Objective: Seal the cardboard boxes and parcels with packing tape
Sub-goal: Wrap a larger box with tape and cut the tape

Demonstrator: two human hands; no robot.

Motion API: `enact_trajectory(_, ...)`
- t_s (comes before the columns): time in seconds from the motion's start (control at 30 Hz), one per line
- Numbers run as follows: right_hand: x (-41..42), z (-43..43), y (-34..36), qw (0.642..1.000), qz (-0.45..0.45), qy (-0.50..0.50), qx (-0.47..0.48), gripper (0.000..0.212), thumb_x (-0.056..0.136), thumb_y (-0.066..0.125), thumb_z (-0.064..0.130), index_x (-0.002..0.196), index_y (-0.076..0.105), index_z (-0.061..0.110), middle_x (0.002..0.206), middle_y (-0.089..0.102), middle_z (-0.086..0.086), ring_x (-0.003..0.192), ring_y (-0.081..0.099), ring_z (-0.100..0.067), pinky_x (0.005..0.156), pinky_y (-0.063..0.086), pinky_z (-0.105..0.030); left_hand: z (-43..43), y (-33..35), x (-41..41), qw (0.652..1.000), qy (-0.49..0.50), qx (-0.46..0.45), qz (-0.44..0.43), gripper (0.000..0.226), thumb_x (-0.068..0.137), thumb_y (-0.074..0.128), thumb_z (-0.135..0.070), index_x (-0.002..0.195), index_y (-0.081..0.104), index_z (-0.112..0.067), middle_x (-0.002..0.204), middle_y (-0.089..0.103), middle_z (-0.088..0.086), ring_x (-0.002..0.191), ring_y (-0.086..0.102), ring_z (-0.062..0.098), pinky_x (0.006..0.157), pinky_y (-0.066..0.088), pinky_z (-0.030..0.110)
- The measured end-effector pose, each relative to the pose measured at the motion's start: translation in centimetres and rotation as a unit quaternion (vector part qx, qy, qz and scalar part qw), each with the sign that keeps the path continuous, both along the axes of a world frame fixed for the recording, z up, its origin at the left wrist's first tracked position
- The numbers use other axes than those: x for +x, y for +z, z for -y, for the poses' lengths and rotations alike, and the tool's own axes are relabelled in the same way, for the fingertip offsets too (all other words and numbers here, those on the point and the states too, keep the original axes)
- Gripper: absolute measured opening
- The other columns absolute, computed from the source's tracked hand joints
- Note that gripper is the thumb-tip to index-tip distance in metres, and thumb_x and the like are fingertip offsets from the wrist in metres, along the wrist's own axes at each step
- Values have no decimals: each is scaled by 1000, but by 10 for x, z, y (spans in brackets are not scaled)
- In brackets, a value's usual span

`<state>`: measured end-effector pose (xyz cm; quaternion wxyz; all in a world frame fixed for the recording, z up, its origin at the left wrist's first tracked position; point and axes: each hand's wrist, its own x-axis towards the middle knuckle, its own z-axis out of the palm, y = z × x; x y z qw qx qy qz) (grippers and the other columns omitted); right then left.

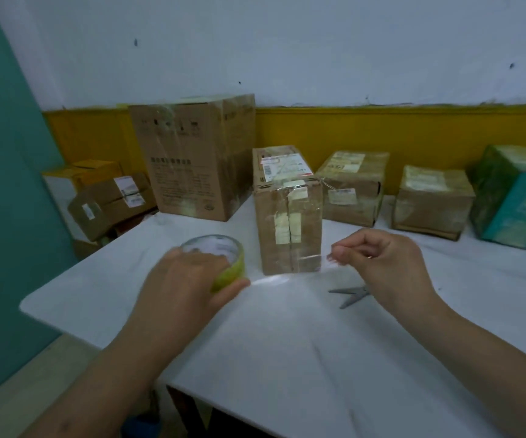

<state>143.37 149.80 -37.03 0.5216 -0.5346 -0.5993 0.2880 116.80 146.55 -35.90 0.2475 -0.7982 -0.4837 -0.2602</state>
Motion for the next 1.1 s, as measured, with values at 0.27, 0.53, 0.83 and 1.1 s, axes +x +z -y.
enact_trajectory(0.27, 29, -27, 1, 998, -36, -40, 22, 12, 82, 77, 13, 74, 73, 21, 74, 76, 8, 83, 73, -12, 88, 53, -31, -49, -22, -35, 999, -3, -20, -32, 45, 87, 45, -58, 68, 59, -20, 64, 62, -2, 56, 54, 21, 61, 33, 28)
enact_trajectory(0.53, 25, -39, -5, 999, -5, -45, 23, 7, 82, 77, 21, 77, 75, 25, 78, 75, 13, 89, 70, -4, 98, 51, -37, -74, -19, -41, 998, 15, -8, -54, 46, 88, 41, -59, 72, 62, -21, 66, 63, -2, 58, 56, 20, 61, 34, 28)
enact_trajectory(0.83, 16, -78, -6, 1000, 11, -21, 11, 11, 85, 75, 23, 76, 71, 28, 72, 73, 20, 69, 63, 11, 70, 41, -19, -107, -14, -29, 995, 39, -17, -95, 31, 86, 65, -49, 79, 66, -19, 75, 69, 0, 68, 62, 22, 69, 34, 30)
enact_trajectory(1.1, 5, -110, -6, 990, 133, 22, 42, 24, 86, 72, 16, 79, 67, 38, 75, 72, 17, 75, 68, 0, 81, 55, -28, -140, -8, -1, 998, -7, -24, -63, 26, 86, 60, -43, 82, 64, -18, 80, 68, -1, 82, 61, 23, 85, 38, 39)
